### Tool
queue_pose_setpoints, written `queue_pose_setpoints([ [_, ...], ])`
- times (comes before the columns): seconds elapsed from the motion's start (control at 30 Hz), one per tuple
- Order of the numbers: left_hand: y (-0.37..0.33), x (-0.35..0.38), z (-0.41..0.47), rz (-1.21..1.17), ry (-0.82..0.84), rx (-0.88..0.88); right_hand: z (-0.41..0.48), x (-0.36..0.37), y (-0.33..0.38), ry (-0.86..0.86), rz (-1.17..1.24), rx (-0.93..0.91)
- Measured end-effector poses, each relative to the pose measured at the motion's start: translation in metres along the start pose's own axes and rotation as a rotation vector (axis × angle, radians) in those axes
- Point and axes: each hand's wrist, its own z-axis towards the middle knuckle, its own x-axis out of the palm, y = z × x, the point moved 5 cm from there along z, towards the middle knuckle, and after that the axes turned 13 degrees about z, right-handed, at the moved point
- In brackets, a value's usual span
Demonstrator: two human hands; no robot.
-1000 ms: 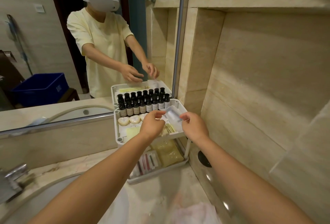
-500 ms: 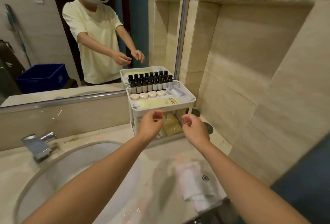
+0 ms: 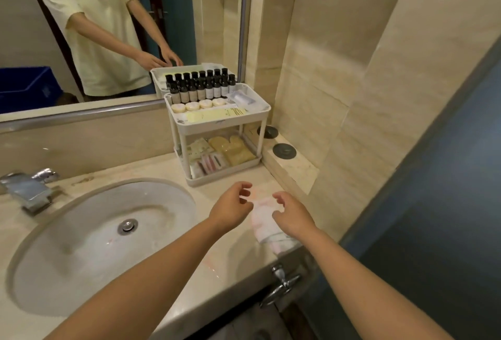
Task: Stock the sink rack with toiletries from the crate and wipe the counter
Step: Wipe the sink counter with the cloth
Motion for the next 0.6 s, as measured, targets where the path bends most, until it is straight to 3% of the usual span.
queue_pose_setpoints([
  [0.37, 0.026, 0.093, 0.015, 0.275, 0.271, -0.012, 0.031, 0.006, -0.079, 0.261, -0.227, 0.102],
  [0.6, 0.036, 0.123, 0.044, 0.491, 0.253, -0.041, 0.070, 0.013, -0.104, 0.425, -0.531, 0.002],
])
